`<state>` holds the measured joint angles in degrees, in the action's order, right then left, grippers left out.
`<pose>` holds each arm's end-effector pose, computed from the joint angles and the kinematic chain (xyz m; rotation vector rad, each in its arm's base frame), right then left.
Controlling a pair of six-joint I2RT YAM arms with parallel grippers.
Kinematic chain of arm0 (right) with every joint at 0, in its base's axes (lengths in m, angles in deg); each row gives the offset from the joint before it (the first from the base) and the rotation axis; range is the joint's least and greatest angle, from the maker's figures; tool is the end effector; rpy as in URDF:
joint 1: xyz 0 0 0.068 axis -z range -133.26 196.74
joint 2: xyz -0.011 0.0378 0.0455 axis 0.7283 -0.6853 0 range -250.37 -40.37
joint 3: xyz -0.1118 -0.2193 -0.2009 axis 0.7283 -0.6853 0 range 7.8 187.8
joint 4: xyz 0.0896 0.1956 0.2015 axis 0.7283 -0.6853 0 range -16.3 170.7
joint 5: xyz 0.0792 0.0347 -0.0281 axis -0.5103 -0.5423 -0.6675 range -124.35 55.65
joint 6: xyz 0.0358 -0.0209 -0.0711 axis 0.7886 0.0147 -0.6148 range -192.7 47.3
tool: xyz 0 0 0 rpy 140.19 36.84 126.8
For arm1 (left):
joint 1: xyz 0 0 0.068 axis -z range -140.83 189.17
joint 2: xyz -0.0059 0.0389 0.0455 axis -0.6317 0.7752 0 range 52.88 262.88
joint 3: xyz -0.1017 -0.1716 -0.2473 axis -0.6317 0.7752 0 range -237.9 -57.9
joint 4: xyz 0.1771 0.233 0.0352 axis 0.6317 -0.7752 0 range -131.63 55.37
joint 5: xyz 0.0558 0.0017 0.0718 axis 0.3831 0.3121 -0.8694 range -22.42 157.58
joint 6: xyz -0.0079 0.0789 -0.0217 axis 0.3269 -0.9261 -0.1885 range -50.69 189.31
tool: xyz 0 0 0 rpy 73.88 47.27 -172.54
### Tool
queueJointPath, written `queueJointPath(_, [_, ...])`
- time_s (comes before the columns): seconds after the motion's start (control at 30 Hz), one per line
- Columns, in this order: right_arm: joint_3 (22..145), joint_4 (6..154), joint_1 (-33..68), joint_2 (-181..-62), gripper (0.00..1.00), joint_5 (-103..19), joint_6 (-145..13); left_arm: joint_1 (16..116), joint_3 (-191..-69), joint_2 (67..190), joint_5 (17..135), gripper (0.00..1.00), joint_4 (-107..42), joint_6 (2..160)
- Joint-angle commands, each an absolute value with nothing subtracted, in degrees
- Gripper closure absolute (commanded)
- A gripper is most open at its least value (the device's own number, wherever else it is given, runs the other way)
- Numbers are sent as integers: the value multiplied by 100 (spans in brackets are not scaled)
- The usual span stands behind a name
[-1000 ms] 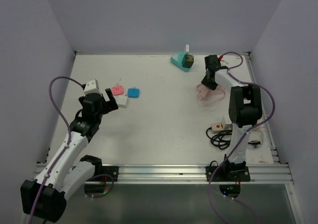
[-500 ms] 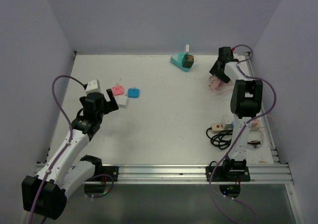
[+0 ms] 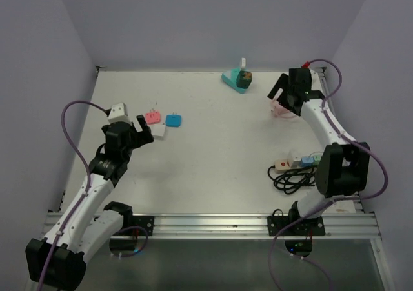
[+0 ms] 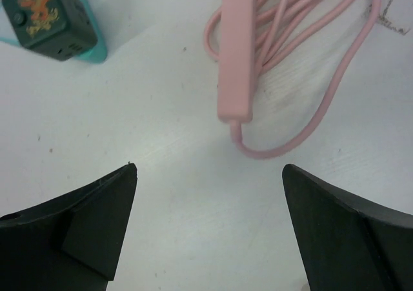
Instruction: Pull the plug off the socket
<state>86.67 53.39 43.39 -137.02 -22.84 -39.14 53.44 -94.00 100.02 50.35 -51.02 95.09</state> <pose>0.4430 0.0116 0.2910 0.7030 2.2311 0.0825 0.2204 -0.0342 0.2806 -0.3878 1.9915 -0.1329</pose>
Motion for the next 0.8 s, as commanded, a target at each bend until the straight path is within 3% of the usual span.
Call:
queueJointPath(0.0, [8007,5240,3946,-12777,1,-1819,-3764,5315,-9367,9867,5141,1,-4914,9480])
queueJointPath(0.43, [5826,3210,3716,-10200,1,-702,-2200,5332,-9367,9744,5114,0,-4984,9497])
queueJointPath(0.77, [5351,3288,3813,-10436,3,-675,-1102,5350,-9358,9788,5141,0,-4984,9515])
